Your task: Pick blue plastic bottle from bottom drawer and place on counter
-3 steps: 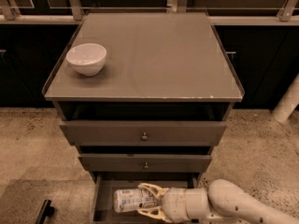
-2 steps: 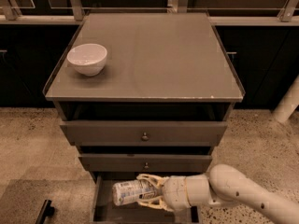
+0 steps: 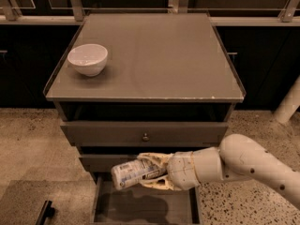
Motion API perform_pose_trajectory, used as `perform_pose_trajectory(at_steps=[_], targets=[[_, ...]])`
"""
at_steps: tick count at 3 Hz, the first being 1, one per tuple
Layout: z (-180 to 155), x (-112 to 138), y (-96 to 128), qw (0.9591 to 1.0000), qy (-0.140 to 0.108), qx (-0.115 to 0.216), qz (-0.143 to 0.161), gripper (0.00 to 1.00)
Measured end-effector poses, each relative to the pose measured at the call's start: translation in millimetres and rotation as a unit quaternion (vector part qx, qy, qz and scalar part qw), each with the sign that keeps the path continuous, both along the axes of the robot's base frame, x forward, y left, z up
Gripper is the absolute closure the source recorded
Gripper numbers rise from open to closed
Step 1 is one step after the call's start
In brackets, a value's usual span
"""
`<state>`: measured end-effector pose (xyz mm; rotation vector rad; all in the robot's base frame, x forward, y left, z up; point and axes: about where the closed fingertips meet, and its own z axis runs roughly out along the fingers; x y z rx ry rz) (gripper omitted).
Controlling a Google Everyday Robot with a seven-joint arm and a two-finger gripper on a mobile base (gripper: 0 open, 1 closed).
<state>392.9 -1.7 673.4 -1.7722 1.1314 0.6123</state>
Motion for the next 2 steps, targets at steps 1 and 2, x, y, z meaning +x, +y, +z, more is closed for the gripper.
perform_pose_trajectory(at_steps=[1,2], targets=[[60.0,-7.5,-6.1,0.9988,-0.044,-0.024,-0.001,1.0],[131.9,-26.6,-11.8,0.9937,-0.089,-0.064,-0.025,1.0]])
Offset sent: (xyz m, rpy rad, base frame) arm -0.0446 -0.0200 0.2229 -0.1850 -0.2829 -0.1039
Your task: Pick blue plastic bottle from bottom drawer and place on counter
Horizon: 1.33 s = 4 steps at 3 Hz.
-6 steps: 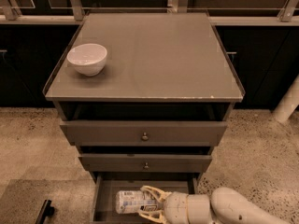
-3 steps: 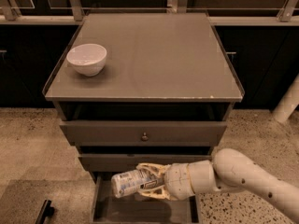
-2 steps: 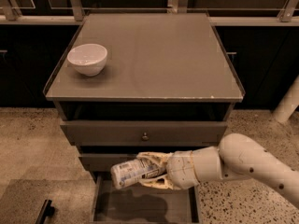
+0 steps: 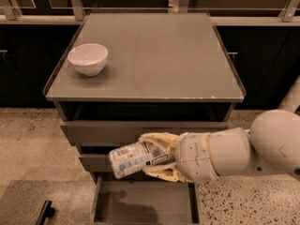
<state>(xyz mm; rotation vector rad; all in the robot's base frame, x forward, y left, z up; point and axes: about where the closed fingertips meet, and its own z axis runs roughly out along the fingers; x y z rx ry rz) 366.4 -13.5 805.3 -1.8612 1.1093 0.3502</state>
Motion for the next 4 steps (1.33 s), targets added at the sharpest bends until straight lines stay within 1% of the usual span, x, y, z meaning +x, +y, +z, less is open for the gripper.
perform_pose_trajectory(at_steps=[1,2,3,4], targets=[[-1.2,0.2,0.9,1.0,0.001,0.002,0.002,1.0],[16.7,5.4,-0.8,0.9997,-0.019,-0.01,0.012,1.0],[60.9,23.1,1.3,0.9962,-0.06,-0.049,0.04,1.0],[105.1,60.6,-2.9,0.9909,-0.085,-0.09,0.052,1.0]])
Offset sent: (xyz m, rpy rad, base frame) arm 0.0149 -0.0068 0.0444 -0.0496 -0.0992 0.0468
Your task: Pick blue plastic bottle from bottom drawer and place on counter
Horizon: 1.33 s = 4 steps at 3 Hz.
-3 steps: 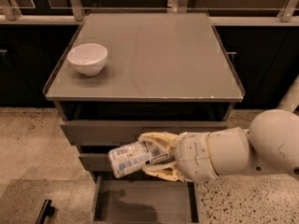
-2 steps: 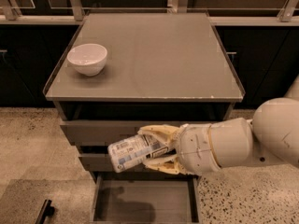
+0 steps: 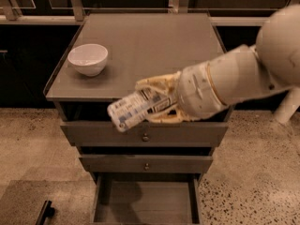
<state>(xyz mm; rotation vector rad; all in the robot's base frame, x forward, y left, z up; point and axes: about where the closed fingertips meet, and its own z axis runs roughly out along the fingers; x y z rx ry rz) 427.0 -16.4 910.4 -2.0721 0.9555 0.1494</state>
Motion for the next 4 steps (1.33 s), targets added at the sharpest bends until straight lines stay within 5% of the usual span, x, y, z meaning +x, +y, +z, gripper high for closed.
perform_pose_trajectory(at_steps=[1,3,4], targets=[[20.1,46.1,-4.0,0.9997,0.006,-0.023,-0.003,1.0],[-15.1,114.3,34.6,0.9965,0.042,0.037,0.062,1.0],[-29.0,135.0,38.2,0.994,0.059,0.059,0.07,1.0]])
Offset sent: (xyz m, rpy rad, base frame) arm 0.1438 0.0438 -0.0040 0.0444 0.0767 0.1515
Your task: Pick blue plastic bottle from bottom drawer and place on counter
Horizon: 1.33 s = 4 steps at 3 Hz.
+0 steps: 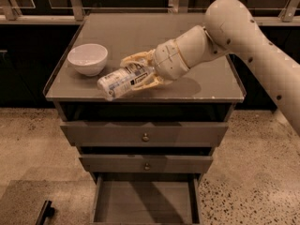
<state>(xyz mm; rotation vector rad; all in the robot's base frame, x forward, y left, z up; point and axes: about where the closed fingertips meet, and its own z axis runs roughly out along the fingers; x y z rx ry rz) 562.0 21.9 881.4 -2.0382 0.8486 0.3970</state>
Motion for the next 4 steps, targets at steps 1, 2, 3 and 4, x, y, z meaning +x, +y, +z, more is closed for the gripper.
perform_pose_trajectory(at_steps=[1,2,3,4], targets=[[0.0,25.5,-7.0,0.9995,0.004,0.006,-0.03,1.0],[14.3,49.5,-16.5,0.9975,-0.004,-0.014,-0.069,1.0],[14.3,51.0,-17.5,0.9973,-0.004,-0.015,-0.071,0.81],[14.3,51.0,-17.5,0.9973,-0.004,-0.015,-0.071,0.57]])
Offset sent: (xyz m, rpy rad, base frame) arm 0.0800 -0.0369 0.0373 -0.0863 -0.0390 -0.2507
